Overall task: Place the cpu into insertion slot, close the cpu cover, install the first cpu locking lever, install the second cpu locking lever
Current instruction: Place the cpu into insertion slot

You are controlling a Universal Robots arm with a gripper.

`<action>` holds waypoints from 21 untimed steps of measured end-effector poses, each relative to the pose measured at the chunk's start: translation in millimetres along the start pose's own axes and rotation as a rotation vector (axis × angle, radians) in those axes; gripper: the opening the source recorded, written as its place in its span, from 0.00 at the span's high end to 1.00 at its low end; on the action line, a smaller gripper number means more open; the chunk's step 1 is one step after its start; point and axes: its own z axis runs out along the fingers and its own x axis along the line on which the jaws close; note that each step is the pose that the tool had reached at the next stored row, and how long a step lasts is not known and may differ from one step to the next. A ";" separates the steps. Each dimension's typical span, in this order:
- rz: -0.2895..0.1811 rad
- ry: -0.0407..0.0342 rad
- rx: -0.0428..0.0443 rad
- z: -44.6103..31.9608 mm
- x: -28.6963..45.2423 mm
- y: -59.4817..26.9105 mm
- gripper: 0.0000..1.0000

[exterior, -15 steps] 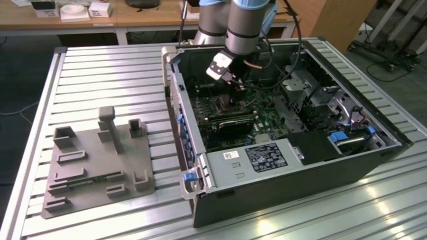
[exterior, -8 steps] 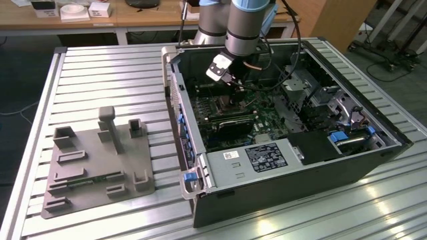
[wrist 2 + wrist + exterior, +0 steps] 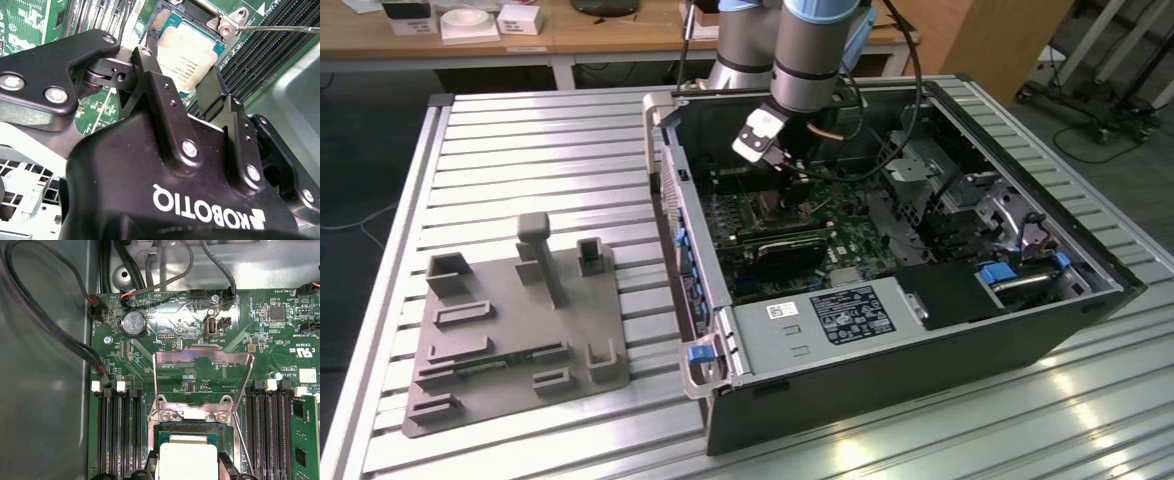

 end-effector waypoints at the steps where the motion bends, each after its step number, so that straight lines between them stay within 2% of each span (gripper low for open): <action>1: 0.000 -0.0003 -0.0001 0.1 0.0 0.3 0.46; 6: 0.000 -0.0057 0.0000 0.6 -0.5 0.9 0.46; 21: -0.001 -0.0099 -0.0001 3.2 -2.5 2.2 0.46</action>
